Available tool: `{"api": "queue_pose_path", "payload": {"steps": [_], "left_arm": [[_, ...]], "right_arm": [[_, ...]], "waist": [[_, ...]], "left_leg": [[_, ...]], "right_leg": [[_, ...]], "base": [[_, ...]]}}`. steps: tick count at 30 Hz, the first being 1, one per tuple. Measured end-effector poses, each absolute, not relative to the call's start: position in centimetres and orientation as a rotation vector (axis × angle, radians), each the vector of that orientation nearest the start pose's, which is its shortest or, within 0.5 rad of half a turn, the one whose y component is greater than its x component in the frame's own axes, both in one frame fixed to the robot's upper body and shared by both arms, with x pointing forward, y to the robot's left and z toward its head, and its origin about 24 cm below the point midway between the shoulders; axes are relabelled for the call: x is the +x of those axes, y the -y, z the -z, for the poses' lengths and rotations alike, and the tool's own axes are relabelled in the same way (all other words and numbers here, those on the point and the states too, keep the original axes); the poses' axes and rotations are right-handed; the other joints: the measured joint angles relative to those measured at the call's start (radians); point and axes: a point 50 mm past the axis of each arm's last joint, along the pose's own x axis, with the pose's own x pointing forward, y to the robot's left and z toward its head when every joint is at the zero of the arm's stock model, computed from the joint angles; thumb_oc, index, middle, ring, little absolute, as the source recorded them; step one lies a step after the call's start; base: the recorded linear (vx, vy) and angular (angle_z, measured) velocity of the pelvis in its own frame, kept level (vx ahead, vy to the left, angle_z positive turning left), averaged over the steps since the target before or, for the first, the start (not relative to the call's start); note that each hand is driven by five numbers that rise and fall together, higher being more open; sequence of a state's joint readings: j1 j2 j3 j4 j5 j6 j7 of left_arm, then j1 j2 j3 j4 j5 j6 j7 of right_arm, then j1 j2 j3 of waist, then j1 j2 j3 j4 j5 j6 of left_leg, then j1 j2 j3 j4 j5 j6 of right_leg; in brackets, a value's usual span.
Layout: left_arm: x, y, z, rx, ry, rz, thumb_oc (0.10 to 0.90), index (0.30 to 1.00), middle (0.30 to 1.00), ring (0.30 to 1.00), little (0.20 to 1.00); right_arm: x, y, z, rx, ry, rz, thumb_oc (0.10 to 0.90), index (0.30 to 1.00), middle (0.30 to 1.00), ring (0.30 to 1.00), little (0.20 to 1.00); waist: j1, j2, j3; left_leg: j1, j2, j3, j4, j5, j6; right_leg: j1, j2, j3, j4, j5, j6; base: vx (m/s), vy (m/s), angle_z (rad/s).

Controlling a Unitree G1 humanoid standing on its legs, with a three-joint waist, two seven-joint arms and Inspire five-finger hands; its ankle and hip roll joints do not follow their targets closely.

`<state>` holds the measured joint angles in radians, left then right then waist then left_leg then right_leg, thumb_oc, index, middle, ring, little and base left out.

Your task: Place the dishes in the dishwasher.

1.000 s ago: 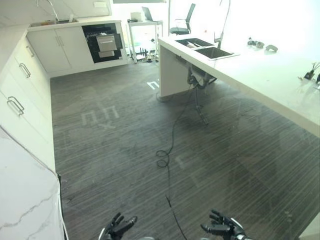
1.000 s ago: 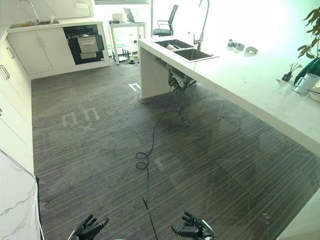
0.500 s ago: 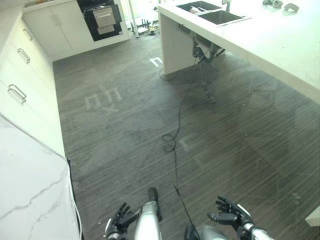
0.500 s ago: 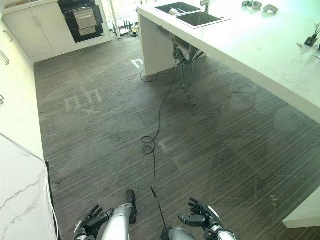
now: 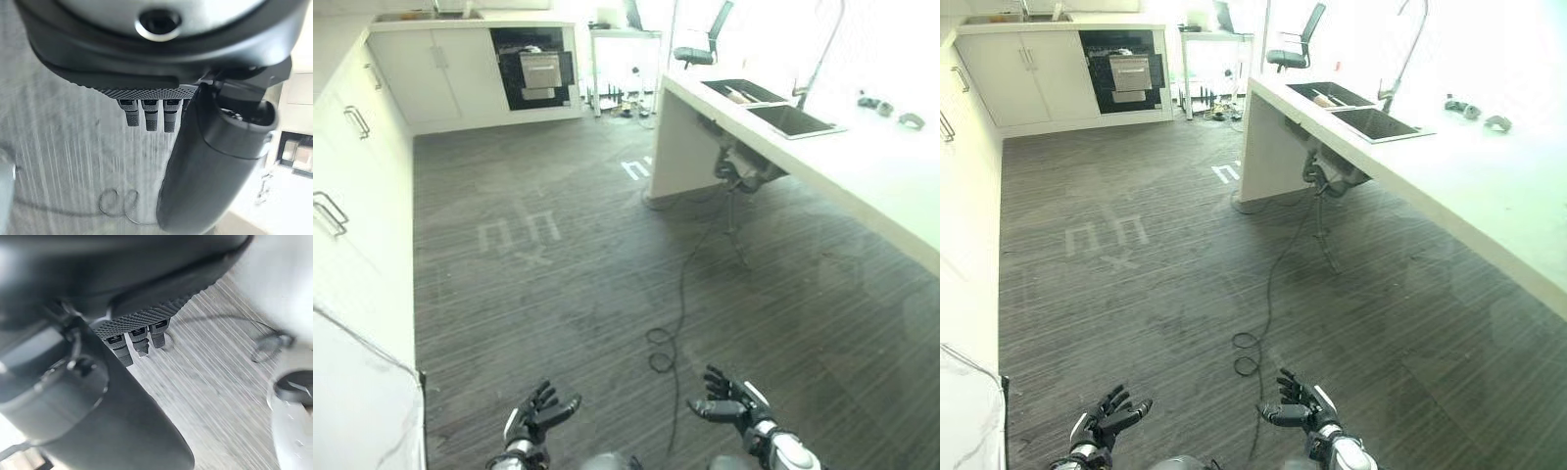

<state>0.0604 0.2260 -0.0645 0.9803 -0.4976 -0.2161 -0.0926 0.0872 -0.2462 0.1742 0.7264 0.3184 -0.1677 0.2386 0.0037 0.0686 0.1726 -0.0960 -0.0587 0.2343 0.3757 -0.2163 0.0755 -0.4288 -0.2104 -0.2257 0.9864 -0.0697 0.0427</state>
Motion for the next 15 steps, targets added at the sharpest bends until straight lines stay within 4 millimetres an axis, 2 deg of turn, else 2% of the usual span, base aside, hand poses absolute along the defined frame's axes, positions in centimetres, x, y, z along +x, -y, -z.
{"api": "queue_pose_path", "payload": {"steps": [1,2,3,4,5,6,7,8,10,11,12,13,14,15], "left_arm": [[13.4,-22.6,13.4,-0.214,-0.774,-0.227,0.8,0.9,0.9,0.9,0.9],[14.4,-23.0,12.6,-0.189,-0.734,-0.188,0.8,0.9,0.9,0.9,0.9],[14.6,-23.6,11.9,-0.179,-0.691,-0.188,0.8,0.9,0.9,0.9,0.9],[13.5,-24.7,12.4,-0.193,-0.732,-0.257,0.8,0.9,0.9,0.9,0.9],[12.5,-24.9,12.9,-0.2,-0.779,-0.277,0.8,0.9,0.9,0.9,0.9],[11.2,-24.5,13.6,-0.208,-0.832,-0.274,0.8,0.9,0.9,0.9,0.9],[9.9,-23.8,14.1,-0.212,-0.872,-0.26,0.8,0.9,0.9,0.9,0.9],[9.4,-23.1,14.2,-0.224,-0.867,-0.247,0.8,0.9,0.9,0.9,0.9],[9.9,-22.7,14.1,-0.231,-0.85,-0.236,0.8,0.9,0.9,0.9,0.9],[10.1,-22.6,14.1,-0.232,-0.848,-0.23,0.8,0.9,0.9,0.9,0.9],[10.1,-22.6,14.0,-0.235,-0.843,-0.22,0.8,0.9,0.9,0.9,0.9],[10.4,-22.3,14.0,-0.244,-0.835,-0.211,0.8,0.9,0.9,0.9,0.9],[10.8,-22.2,13.8,-0.249,-0.816,-0.199,0.8,0.9,0.9,0.9,0.9],[11.1,-22.1,13.6,-0.252,-0.798,-0.191,0.8,0.9,0.9,0.9,0.9]], "right_arm": [[16.9,19.4,10.5,0.075,-0.631,-0.175,0.8,0.9,0.9,0.9,0.9],[16.6,19.3,10.6,0.107,-0.626,-0.156,0.8,0.9,0.9,0.9,0.9],[15.3,19.7,11.1,0.108,-0.652,-0.141,0.8,0.9,0.9,0.9,0.9],[14.8,19.7,11.2,0.112,-0.659,-0.145,0.8,0.9,0.9,0.9,0.9],[14.5,20.1,11.2,0.109,-0.664,-0.132,0.8,0.9,0.9,0.9,0.9],[14.6,20.8,11.0,0.106,-0.632,-0.102,0.8,0.9,0.9,0.9,0.9],[14.9,21.3,10.7,0.105,-0.609,-0.072,0.8,0.9,0.9,0.9,0.9],[14.6,21.3,10.9,0.107,-0.638,-0.069,0.8,0.9,0.9,0.9,0.9],[14.7,20.9,11.0,0.105,-0.646,-0.09,0.8,0.9,0.9,0.9,0.9],[14.5,20.6,11.2,0.106,-0.669,-0.095,0.8,0.9,0.9,0.9,0.9],[13.8,20.5,11.5,0.108,-0.698,-0.098,0.8,0.9,0.9,0.9,0.9],[13.6,20.8,11.6,0.099,-0.711,-0.098,0.8,0.9,0.9,0.9,0.9],[13.7,20.9,11.5,0.09,-0.71,-0.093,0.8,0.9,0.9,0.9,0.9],[14.2,21.3,11.0,0.069,-0.695,-0.101,0.8,0.9,0.9,0.9,0.9]], "waist": [[0.009,-0.047,0.033],[-0.028,-0.118,0.046],[-0.042,-0.12,0.036],[-0.046,-0.153,0.05],[-0.055,-0.149,0.053],[-0.058,-0.129,0.063],[-0.082,-0.103,0.072],[-0.077,-0.091,0.068],[-0.077,-0.104,0.061],[-0.08,-0.109,0.055],[-0.084,-0.109,0.039],[-0.083,-0.096,0.029],[-0.081,-0.092,0.015],[-0.082,-0.089,0.005]], "left_leg": [[0.005,-0.039,-0.035,0.037,0.062,-0.28],[-0.1,-0.06,-0.088,0.248,0.035,-0.16],[-0.116,0.06,-0.118,0.176,-0.039,0.008],[-0.09,0.015,-0.111,0.178,-0.066,-0.003],[-0.073,-0.001,-0.101,0.178,-0.08,-0.005],[-0.031,-0.012,-0.078,0.168,-0.103,0.0],[0.031,-0.022,-0.079,0.143,-0.126,0.013],[0.134,-0.036,-0.081,0.061,-0.134,0.008],[0.219,-0.056,-0.12,-0.038,-0.129,0.001],[0.269,-0.05,-0.129,-0.086,-0.12,-0.014],[0.304,-0.034,-0.139,-0.098,-0.121,-0.031],[0.333,-0.007,-0.147,-0.105,-0.124,-0.066],[0.348,0.009,-0.16,-0.102,-0.104,-0.101],[0.359,0.023,-0.161,-0.094,-0.067,-0.157]], "right_leg": [[-0.003,0.021,-0.013,-0.219,-0.022,-0.037],[0.025,-0.013,-0.015,-0.477,-0.003,-0.027],[0.029,0.005,-0.075,-0.781,0.055,0.094],[-0.029,-0.005,-0.006,-0.806,0.068,0.078],[-0.064,-0.009,0.019,-0.791,0.082,0.071],[-0.086,-0.012,0.023,-0.758,0.102,0.064],[-0.07,-0.023,0.003,-0.72,0.11,0.055],[-0.024,-0.028,-0.036,-0.64,0.105,0.052],[0.013,-0.011,-0.035,-0.57,0.096,0.044],[0.045,0.007,-0.031,-0.56,0.083,0.026],[0.099,0.035,-0.031,-0.597,0.087,-0.009],[0.123,0.058,-0.041,-0.584,0.09,-0.09],[0.14,0.069,-0.055,-0.56,0.051,-0.114],[0.153,0.08,-0.057,-0.536,0.016,-0.126]], "base": [[0.3,-0.254,0.98],[0.46,-0.394,1.9],[0.37,-0.291,2.02],[0.49,-0.331,1.24],[0.37,-0.212,-0.03],[0.49,-0.32,-0.21],[0.45,-0.371,-0.25],[0.6,-0.535,-0.11],[0.48,-0.448,0.09],[0.28,-0.27,0.34],[0.27,-0.254,0.34],[0.31,-0.301,0.24],[0.27,-0.273,0.0],[0.27,-0.281,-0.17]]}}
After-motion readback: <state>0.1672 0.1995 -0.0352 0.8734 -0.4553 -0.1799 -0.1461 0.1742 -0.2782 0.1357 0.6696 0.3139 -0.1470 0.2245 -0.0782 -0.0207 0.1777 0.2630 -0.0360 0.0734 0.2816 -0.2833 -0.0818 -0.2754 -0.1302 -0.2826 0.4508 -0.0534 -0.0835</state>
